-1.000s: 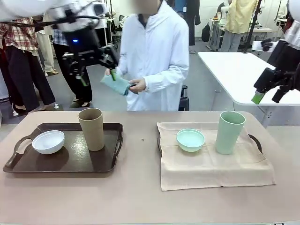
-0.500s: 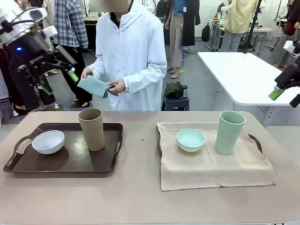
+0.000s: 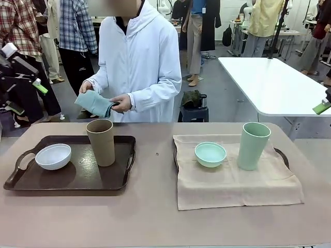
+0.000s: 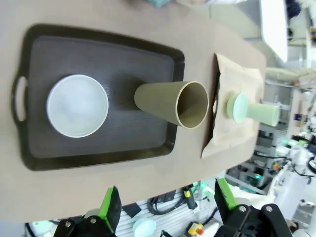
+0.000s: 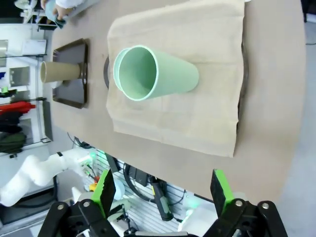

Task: Set up a tray with a mat and arrange the tableware.
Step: Pick up the Picnic Bowl and Reusable plastic cup from the Handle tray in front of the human's position and hold them in the air.

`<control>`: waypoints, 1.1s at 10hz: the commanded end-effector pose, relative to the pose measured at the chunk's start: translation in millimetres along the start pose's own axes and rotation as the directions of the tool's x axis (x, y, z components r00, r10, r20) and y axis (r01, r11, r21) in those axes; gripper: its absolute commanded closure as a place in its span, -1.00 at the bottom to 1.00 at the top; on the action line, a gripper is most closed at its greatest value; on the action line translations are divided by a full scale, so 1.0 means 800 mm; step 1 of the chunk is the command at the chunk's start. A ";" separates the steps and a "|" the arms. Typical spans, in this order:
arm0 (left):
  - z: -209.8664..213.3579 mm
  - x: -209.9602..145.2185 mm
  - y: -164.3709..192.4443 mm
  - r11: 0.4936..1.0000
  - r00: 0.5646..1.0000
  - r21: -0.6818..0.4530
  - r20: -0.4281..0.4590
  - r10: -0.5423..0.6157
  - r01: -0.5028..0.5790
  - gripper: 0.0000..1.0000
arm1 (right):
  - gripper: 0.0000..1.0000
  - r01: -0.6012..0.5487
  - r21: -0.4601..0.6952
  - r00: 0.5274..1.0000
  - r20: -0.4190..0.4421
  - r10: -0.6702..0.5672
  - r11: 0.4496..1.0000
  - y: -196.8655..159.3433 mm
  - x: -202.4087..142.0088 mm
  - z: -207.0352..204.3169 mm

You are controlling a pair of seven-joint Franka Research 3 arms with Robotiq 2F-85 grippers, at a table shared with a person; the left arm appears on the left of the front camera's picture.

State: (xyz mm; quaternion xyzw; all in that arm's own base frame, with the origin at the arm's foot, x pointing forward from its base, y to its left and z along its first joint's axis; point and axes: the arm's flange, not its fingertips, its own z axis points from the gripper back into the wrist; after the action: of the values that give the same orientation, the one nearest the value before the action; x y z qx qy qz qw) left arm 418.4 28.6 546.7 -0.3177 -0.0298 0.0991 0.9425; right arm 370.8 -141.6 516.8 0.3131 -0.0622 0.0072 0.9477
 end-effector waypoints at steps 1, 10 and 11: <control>-0.016 -0.013 0.008 0.999 1.000 -0.040 0.009 -0.023 0.023 -1.00 | -1.00 -0.010 -0.039 1.000 0.024 0.011 0.999 -0.003 -0.001 -0.011; 0.050 0.048 0.074 0.963 0.979 -0.262 -0.174 -0.110 0.061 -1.00 | -1.00 0.042 0.126 0.997 -0.066 -0.034 0.991 -0.036 0.003 0.002; 0.049 0.046 0.090 0.950 0.971 -0.304 -0.198 -0.133 0.068 -1.00 | -1.00 0.045 0.179 0.993 -0.113 -0.025 0.983 -0.045 0.002 -0.004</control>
State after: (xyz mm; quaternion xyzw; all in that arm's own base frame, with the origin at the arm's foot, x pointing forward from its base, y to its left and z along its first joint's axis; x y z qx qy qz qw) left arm 426.4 102.3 533.8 -0.4277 0.0197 0.0374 0.9029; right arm 365.1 -160.3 493.4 0.3625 -0.0168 0.0029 0.9318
